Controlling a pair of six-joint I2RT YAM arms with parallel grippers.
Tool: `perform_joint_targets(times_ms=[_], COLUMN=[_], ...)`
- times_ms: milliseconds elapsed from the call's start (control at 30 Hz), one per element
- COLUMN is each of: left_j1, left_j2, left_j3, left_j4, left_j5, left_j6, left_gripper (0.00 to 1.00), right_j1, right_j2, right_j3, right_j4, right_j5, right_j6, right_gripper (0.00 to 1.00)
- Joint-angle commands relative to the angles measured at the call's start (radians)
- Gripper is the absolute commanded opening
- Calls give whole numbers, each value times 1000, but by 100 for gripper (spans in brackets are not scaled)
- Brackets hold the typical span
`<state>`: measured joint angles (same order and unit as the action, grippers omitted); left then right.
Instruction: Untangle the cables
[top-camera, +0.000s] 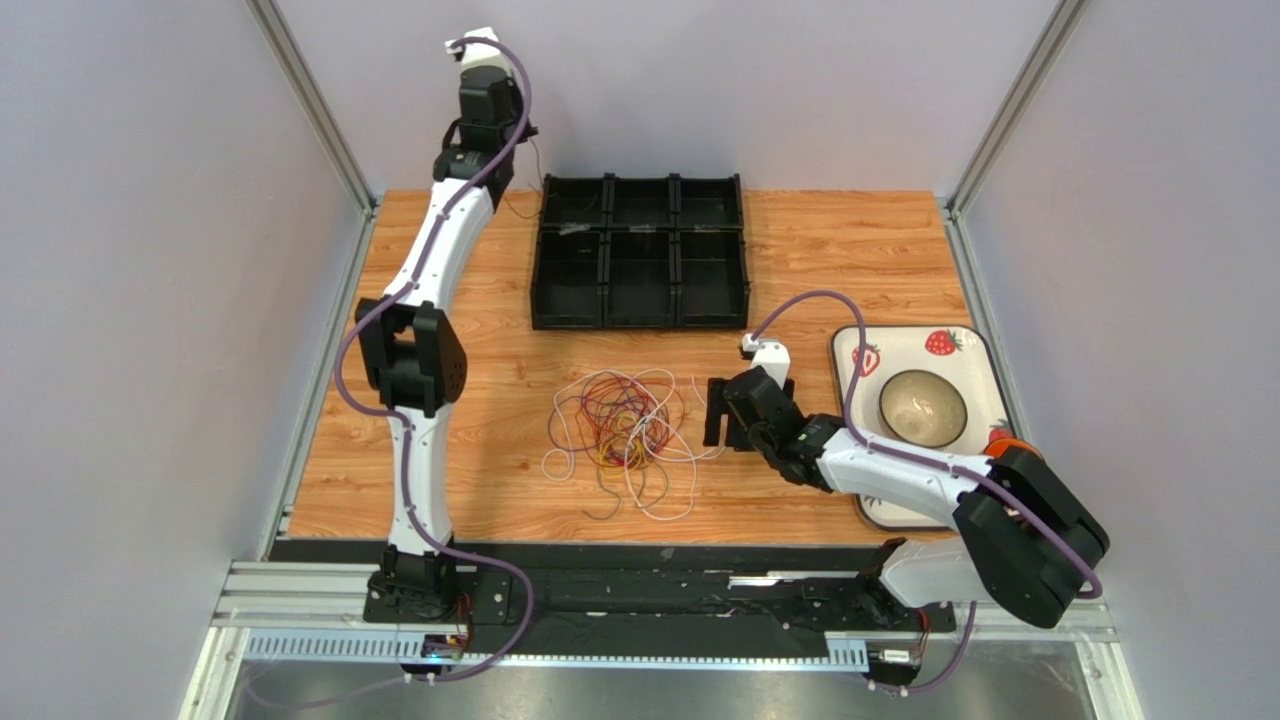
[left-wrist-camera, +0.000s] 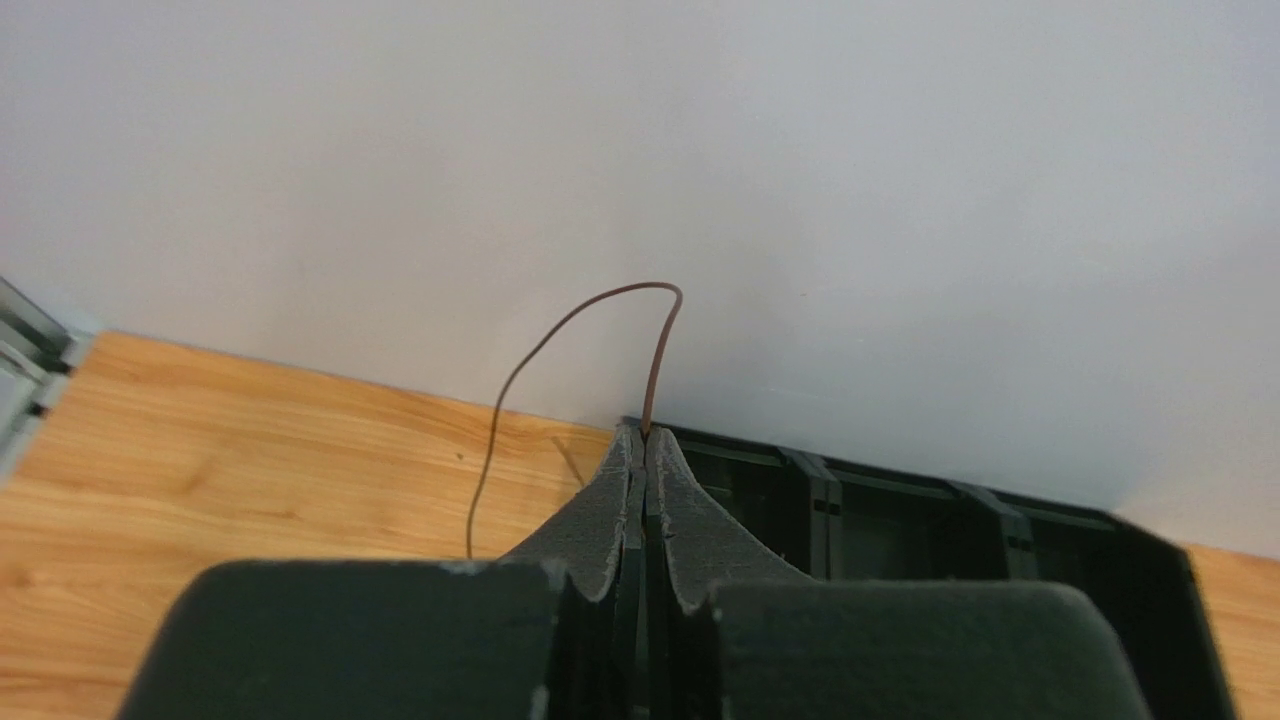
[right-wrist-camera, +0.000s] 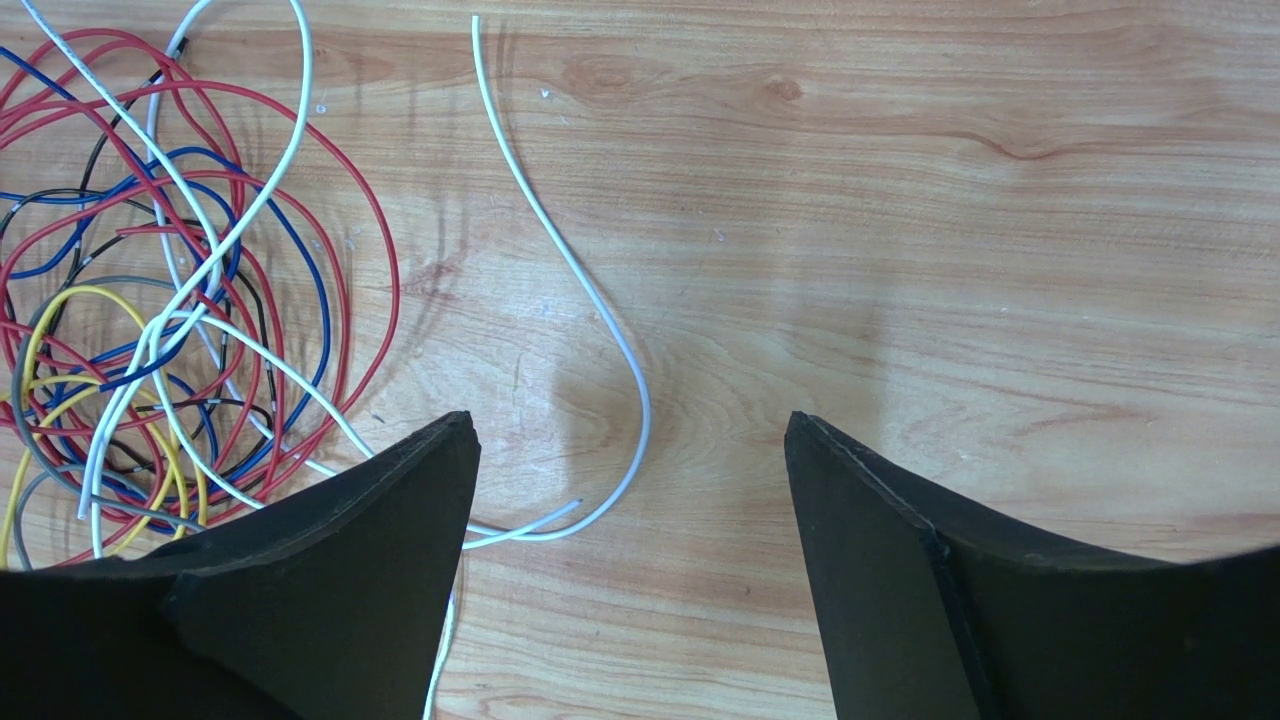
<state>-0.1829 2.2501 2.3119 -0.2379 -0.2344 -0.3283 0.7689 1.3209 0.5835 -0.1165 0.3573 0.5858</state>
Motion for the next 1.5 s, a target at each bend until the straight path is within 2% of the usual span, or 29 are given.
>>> perform_joint_targets(times_ms=[0,233,367,600,1000,1167,1467], left_j1=[-113,-205,-230,-228,-171,-173,-185], left_j2=[17,31,55,80,131,123,128], left_j3=[101,204,244,241,209,181,155], left_j4=[52,130,161,147,133,167,163], left_j5=[-130,-263,-314,-322,-227,-194,-215], left_j6=[231,515,595,562,309,316,374], left_gripper=[0,0,0,0,0,0,0], right_j1=[-3,-3,-3,-3,-3,-3,-3], right_j2=[4,-2,-5,-9,-3,0,0], right_j3=[36,32,29,27,33,35,35], right_j4=[14,17,20,20,15,14,15], right_j5=[11,12,11,9,8,9,9], right_j6=[-6,-6,-7,-6,-7,-7,-7], right_gripper=[79,79,79,79,79,79,79])
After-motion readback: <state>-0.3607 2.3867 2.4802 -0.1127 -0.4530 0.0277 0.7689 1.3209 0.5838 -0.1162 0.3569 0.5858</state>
